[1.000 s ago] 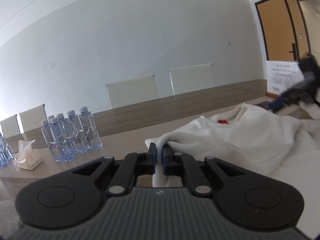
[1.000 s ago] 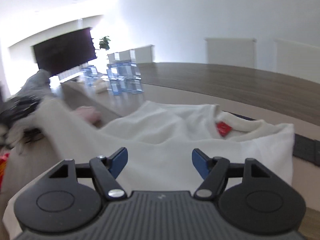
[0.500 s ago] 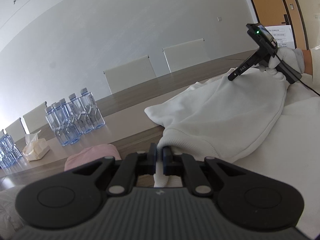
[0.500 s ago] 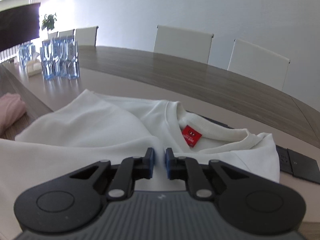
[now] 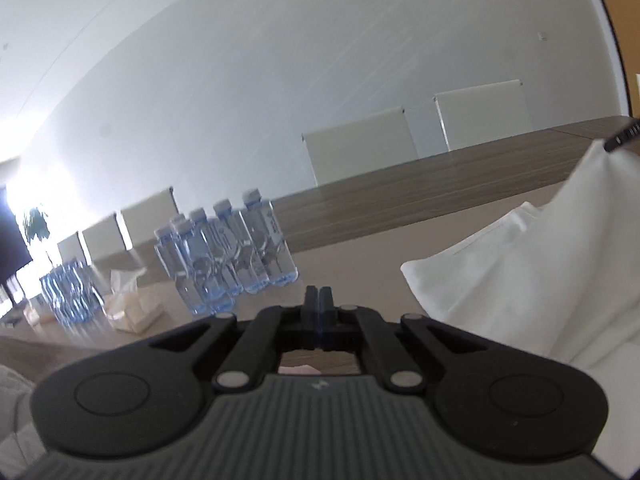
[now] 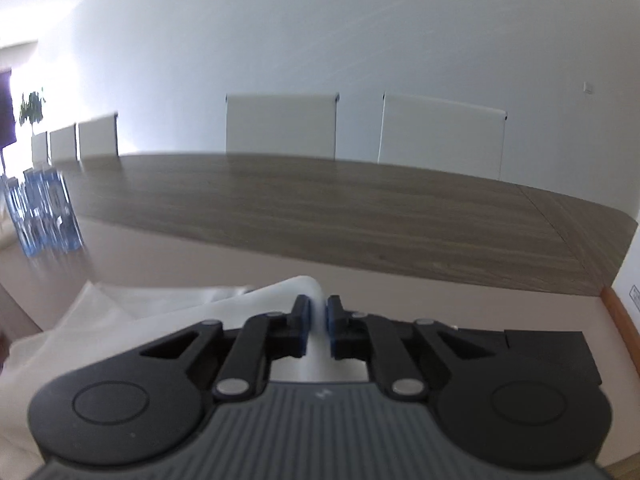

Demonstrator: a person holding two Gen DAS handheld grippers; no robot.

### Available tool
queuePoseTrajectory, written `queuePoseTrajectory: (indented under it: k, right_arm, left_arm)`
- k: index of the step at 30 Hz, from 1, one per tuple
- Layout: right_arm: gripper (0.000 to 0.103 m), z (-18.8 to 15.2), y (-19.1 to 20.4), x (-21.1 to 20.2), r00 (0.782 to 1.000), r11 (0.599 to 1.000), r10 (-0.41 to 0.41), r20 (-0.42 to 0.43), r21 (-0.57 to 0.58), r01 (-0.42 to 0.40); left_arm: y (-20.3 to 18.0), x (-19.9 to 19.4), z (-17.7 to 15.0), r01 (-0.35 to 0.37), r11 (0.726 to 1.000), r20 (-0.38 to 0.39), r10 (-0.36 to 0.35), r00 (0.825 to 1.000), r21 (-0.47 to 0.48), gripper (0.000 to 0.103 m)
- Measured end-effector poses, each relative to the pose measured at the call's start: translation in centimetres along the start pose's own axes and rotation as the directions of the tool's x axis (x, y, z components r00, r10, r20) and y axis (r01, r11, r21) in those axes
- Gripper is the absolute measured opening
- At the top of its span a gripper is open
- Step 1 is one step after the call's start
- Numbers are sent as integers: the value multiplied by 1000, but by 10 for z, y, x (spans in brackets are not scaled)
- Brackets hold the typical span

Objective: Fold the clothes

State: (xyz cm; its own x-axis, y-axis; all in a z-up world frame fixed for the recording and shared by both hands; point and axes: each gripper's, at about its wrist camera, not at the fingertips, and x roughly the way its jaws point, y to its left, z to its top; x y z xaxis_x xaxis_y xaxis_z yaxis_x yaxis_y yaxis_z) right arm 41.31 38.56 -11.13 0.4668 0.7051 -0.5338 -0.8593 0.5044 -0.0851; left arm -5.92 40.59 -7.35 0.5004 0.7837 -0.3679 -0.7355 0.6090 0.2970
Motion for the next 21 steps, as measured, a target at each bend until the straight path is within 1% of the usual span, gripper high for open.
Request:
queuePoseTrajectory:
  k: [1, 2, 3, 4, 5, 6, 7, 8, 9, 10, 11, 13, 14, 15, 16, 17, 18, 19, 20, 21]
  right_arm:
    - [37, -5, 5, 1, 999, 998, -32, -1, -46, 32]
    - [49, -10, -2, -3, 999, 999, -39, -1, -33, 39]
    - [57, -17, -14, -9, 999, 999, -34, -1, 5, 34]
    - [67, -23, -26, -15, 1000, 999, -29, 0, 43, 29]
    - [73, -29, -38, -21, 1000, 996, -25, 0, 81, 25]
    - [73, -35, -50, -27, 1000, 993, -20, 1, 119, 20]
    - [74, -42, -62, -33, 1000, 987, -16, 2, 157, 15]
    - [74, -48, -74, -39, 1000, 981, -11, 3, 195, 10]
    - [74, -54, -86, -45, 1000, 973, -7, 4, 232, 6]
    - [75, -61, -101, -44, 1000, 957, -8, -14, 289, 11]
    - [74, -69, -120, -37, 999, 931, -18, -48, 363, 34]
    - [74, -86, -150, -22, 995, 875, -23, -100, 480, 68]
    - [74, -94, -161, -17, 993, 852, -14, -116, 519, 72]
    - [73, -102, -170, -13, 993, 837, 14, -120, 544, 54]
    - [73, -109, -172, -6, 991, 833, 60, -117, 553, 14]
    - [73, -116, -172, 2, 987, 830, 110, -113, 557, -29]
    - [73, -119, -168, 7, 984, 832, 140, -107, 551, -59]
    - [72, -122, -163, 10, 982, 837, 162, -100, 541, -83]
    - [69, -124, -158, 14, 979, 841, 183, -93, 531, -107]
    - [65, -124, -154, 18, 977, 848, 191, -93, 517, -117]
  left_arm:
    - [3, 4, 3, 25, 998, -27, -26, 999, -66, 0]
    - [6, 9, 7, 48, 990, -51, -55, 997, -132, 0]
    - [6, 7, 6, 100, 979, -65, -114, 991, -180, 0]
    - [7, 6, 4, 152, 962, -75, -172, 982, -227, 2]
    - [4, 4, 0, 197, 947, -79, -223, 972, -254, 14]
    - [1, 2, -5, 241, 929, -81, -274, 958, -282, 38]
    - [-4, 2, -11, 261, 914, -87, -301, 950, -310, 52]
    - [-9, 7, -16, 278, 901, -103, -328, 939, -333, 68]
    - [-15, 11, -22, 294, 886, -118, -355, 927, -357, 69]
    - [-20, 16, -27, 309, 871, -132, -382, 915, -381, 69]
    - [-28, 28, -30, 312, 868, -168, -399, 901, -386, 69]
    - [-43, 44, -37, 283, 873, -223, -391, 893, -396, 68]
    - [-47, 50, -40, 271, 871, -237, -389, 890, -410, 66]
    - [-50, 55, -42, 260, 867, -239, -385, 891, -425, 64]
    - [-53, 57, -43, 247, 871, -241, -371, 897, -425, 58]
    - [-55, 59, -44, 233, 875, -242, -358, 902, -424, 39]
    - [-56, 60, -43, 212, 886, -246, -333, 910, -413, 22]
    - [-54, 60, -42, 209, 883, -241, -331, 912, -420, 18]
    - [-52, 58, -42, 211, 877, -233, -335, 913, -432, 13]
    - [-52, 56, -39, 207, 876, -225, -329, 917, -436, 10]
